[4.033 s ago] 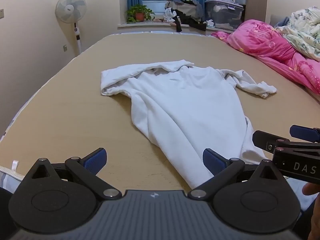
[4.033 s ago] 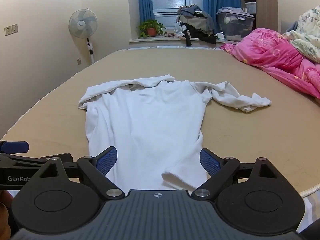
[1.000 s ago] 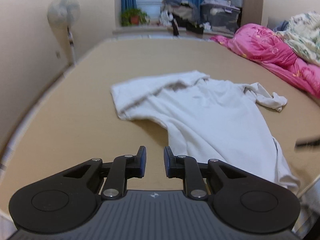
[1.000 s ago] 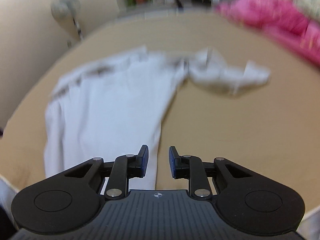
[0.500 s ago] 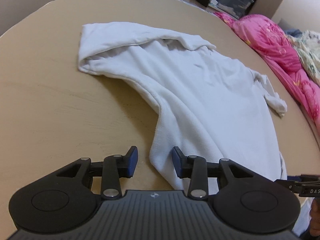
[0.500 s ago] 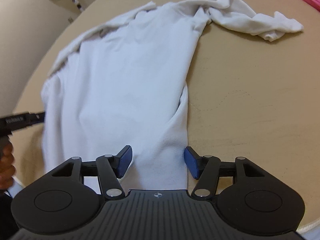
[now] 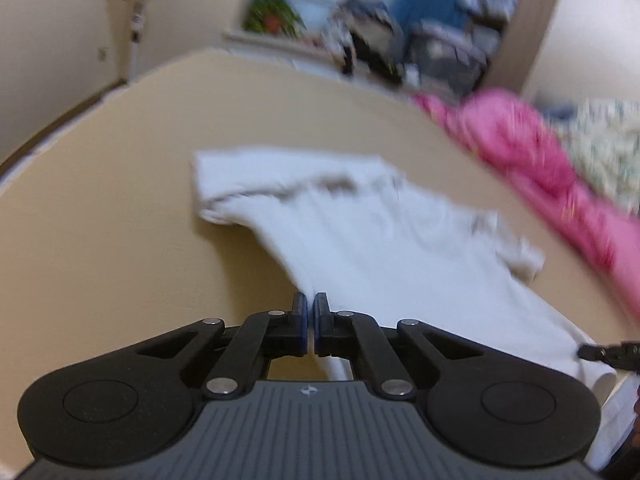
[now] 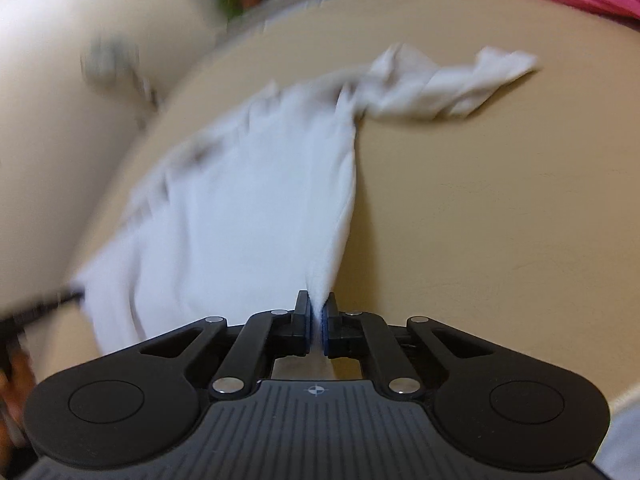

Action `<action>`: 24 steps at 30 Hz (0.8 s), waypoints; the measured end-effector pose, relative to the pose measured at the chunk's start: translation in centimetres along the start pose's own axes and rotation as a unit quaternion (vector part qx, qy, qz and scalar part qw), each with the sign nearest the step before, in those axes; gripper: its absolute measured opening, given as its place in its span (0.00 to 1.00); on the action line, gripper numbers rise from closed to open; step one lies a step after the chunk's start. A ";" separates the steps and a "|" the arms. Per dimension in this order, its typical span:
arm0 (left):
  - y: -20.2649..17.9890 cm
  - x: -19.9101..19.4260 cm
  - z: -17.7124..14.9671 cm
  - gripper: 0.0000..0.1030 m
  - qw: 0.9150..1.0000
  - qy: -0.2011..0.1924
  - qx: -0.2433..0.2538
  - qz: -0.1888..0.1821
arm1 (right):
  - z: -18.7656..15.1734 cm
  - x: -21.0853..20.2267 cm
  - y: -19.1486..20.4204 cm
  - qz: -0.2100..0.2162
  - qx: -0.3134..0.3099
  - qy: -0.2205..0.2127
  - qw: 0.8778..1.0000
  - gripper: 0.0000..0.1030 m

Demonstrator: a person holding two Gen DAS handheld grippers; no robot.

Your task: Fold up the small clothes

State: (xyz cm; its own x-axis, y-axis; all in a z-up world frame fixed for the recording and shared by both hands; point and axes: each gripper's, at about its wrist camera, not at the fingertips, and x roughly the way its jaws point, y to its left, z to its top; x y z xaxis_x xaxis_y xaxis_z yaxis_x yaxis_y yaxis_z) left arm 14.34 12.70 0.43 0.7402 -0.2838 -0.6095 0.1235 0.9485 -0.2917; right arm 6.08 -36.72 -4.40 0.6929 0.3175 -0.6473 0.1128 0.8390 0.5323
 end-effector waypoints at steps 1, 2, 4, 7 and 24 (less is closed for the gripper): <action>1.4 -1.8 0.2 0.02 1.000 -0.009 -0.027 -0.004 | 0.2 -2.0 -1.1 0.024 0.025 -0.023 0.999 0.04; 2.6 -2.9 0.4 0.02 0.999 -0.014 -0.050 -0.003 | 0.3 -3.7 -2.1 0.047 0.048 -0.043 0.997 0.04; 4.5 -3.1 0.4 0.03 0.995 0.005 -0.094 -0.011 | 0.2 -6.3 -4.1 0.067 0.076 -0.073 0.992 0.04; 4.4 -0.3 0.4 0.03 0.994 0.060 -0.085 0.031 | 0.0 -4.4 -5.6 0.005 0.092 -0.029 0.995 0.08; -1.1 0.0 -5.2 0.43 0.964 0.165 0.185 -0.094 | -2.1 0.1 -6.0 -0.101 -0.022 0.112 0.988 0.39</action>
State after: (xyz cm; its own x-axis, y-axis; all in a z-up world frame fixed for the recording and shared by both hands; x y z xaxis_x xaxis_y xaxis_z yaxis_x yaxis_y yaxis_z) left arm 10.78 10.98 -3.07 0.4387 -0.4260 -0.7912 0.5075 0.8441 -0.1731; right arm 3.98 -40.76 -8.82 0.4847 0.2274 -0.8446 0.1983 0.9119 0.3593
